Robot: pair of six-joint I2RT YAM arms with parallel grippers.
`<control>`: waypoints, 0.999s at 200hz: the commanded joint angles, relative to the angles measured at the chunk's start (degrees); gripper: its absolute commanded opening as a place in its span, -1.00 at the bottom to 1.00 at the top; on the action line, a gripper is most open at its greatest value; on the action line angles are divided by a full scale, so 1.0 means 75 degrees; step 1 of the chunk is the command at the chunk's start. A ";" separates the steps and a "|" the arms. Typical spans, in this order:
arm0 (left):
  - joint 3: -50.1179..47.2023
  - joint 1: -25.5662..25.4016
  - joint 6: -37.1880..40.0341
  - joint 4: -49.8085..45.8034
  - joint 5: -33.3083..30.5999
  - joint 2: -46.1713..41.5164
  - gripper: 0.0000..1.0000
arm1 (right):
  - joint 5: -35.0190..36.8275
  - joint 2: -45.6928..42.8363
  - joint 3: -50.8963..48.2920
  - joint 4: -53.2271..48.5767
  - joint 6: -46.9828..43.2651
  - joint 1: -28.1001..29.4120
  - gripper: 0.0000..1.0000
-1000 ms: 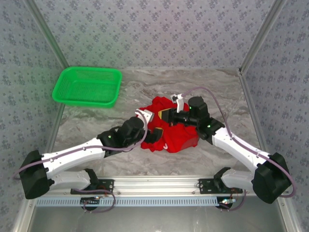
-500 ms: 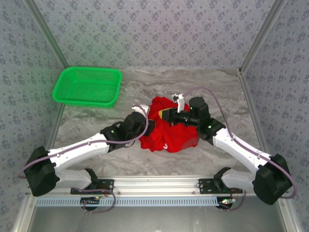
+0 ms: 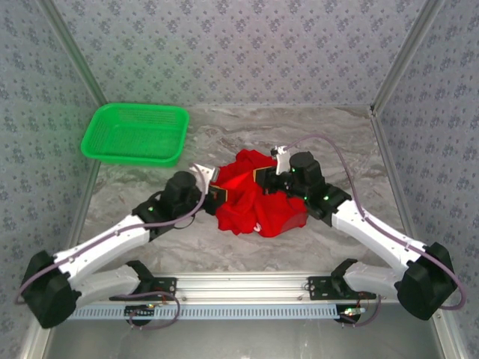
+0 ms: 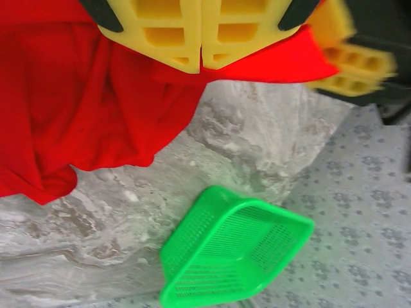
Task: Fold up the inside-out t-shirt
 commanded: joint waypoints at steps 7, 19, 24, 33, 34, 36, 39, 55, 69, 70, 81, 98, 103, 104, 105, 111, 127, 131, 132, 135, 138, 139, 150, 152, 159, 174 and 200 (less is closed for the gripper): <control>-0.0402 0.0189 -0.0129 0.2401 0.3375 -0.0780 -0.96 | 0.0442 0.0297 0.0388 -0.0736 -0.0355 0.0043 -1.00; -0.0338 0.0190 -0.0128 0.2628 0.3937 -0.0909 -0.96 | 0.0288 0.0443 0.0523 -0.0969 -0.0430 0.0048 -1.00; -0.0282 0.0190 -0.0089 0.2614 0.4116 -0.0927 -0.96 | 0.0243 0.0487 0.0572 -0.1029 -0.0479 0.0046 -1.00; -0.0151 0.0189 0.0073 0.2385 0.4309 -0.0942 -0.96 | -0.0053 0.0524 0.0606 -0.1104 -0.0558 0.0043 -1.00; -0.0136 0.0194 0.0112 0.2346 0.4319 -0.0942 -0.96 | -0.0081 0.0525 0.0606 -0.1102 -0.0577 0.0043 -1.00; -0.0105 0.0195 0.0164 0.2273 0.4332 -0.0945 -0.96 | -0.0173 0.0525 0.0606 -0.1095 -0.0591 0.0028 -1.00; -0.0064 0.0194 0.0251 0.2138 0.4329 -0.0946 -0.96 | -0.0289 0.0515 0.0608 -0.1062 -0.0604 -0.0003 -1.00; 0.0086 0.0265 0.0719 0.1422 0.4191 -0.0942 -0.98 | -0.0847 0.0422 0.0539 -0.0888 -0.0607 -0.0197 -1.00; -0.0011 0.0486 0.0730 0.1363 0.4099 -0.0952 -1.00 | -0.1292 0.0396 0.0530 -0.0994 -0.0625 -0.0453 -1.00; -0.0037 0.0507 0.0704 0.1402 0.4102 -0.0953 -1.00 | -0.1316 0.0396 0.0545 -0.1000 -0.0622 -0.0469 -1.00; -0.0271 0.0733 0.0345 0.1901 0.4108 -0.0983 -1.00 | -0.1352 0.0429 0.0580 -0.1365 -0.0668 -0.0640 -1.00; -0.0495 0.0929 -0.0229 0.2628 0.3949 -0.0980 -1.00 | -0.1028 0.0540 0.0680 -0.2117 -0.0909 -0.0753 -1.00; -0.0466 0.0937 -0.0315 0.2622 0.3745 -0.0978 -1.00 | -0.0982 0.0568 0.0697 -0.2215 -0.0960 -0.0754 -1.00; -0.0452 0.0937 -0.0322 0.2605 0.3708 -0.0972 -1.00 | -0.0979 0.0576 0.0699 -0.2250 -0.0971 -0.0754 -1.00; -0.0445 0.0932 -0.0332 0.2591 0.3673 -0.0969 -1.00 | -0.0978 0.0580 0.0700 -0.2267 -0.0977 -0.0754 -1.00; -0.0395 0.0927 -0.0390 0.2603 0.3519 -0.0940 -1.00 | -0.1051 0.0589 0.0740 -0.2388 -0.1129 -0.0750 -0.88; -0.0230 0.0932 -0.0338 0.2428 0.3305 -0.0878 -1.00 | -0.1340 0.0418 0.0827 -0.2533 -0.1509 -0.0734 -0.60; -0.0191 0.0931 -0.0294 0.2339 0.3279 -0.0873 -1.00 | -0.1431 0.0337 0.0846 -0.2558 -0.1612 -0.0721 -0.54; -0.0186 0.0934 -0.0283 0.2323 0.3276 -0.0873 -1.00 | -0.1456 0.0302 0.0849 -0.2556 -0.1631 -0.0714 -0.53; -0.0166 0.0931 -0.0255 0.2276 0.3268 -0.0872 -1.00 | -0.1508 0.0223 0.0852 -0.2550 -0.1734 -0.0691 -0.49; -0.0142 0.0931 -0.0240 0.2226 0.3263 -0.0866 -1.00 | -0.1559 0.0140 0.0852 -0.2548 -0.1824 -0.0666 -0.45; -0.0132 0.0934 -0.0226 0.2214 0.3262 -0.0863 -1.00 | -0.1566 0.0104 0.0853 -0.2545 -0.1860 -0.0651 -0.43; -0.0060 0.0936 -0.0189 0.2048 0.3250 -0.0845 -1.00 | -0.1697 -0.0247 0.0817 -0.2450 -0.2231 -0.0509 -0.31; -0.0036 0.0928 -0.0189 0.2026 0.3250 -0.0848 -1.00 | -0.1702 -0.0310 0.0809 -0.2426 -0.2285 -0.0470 -0.29; 0.0003 0.0929 -0.0189 0.1974 0.3271 -0.0832 -1.00 | -0.1597 -0.0517 0.0753 -0.2316 -0.2435 -0.0331 -0.25; 0.0029 0.0935 -0.0190 0.1921 0.3314 -0.0794 -1.00 | -0.1642 -0.0871 0.0620 -0.2024 -0.2785 -0.0079 -0.21; 0.0048 0.0933 -0.0177 0.1892 0.3333 -0.0778 -1.00 | -0.2948 -0.0809 0.0288 -0.0692 -0.2726 0.0207 -0.27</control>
